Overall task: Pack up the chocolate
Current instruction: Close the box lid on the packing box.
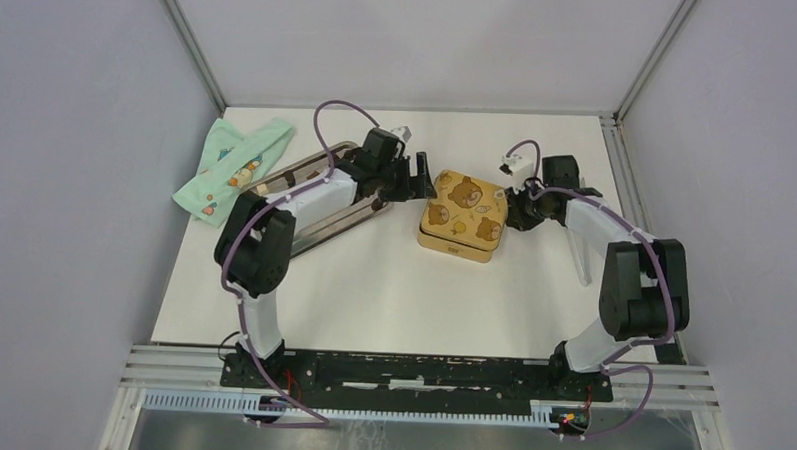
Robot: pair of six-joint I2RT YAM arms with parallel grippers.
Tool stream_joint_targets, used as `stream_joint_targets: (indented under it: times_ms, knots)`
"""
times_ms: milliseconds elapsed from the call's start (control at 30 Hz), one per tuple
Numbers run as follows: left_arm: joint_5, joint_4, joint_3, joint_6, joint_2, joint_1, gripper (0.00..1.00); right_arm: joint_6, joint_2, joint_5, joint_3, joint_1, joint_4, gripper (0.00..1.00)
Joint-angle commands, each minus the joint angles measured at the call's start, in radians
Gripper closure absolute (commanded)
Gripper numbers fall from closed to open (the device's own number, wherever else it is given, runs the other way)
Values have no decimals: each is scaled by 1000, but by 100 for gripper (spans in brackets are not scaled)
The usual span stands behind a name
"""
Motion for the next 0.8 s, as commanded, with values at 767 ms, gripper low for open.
stream_joint_targets:
  times_ms: [767]
  knots:
    - [178,55,-87,-9,3,-16,40,-96,-79,103,18,124,-29,80]
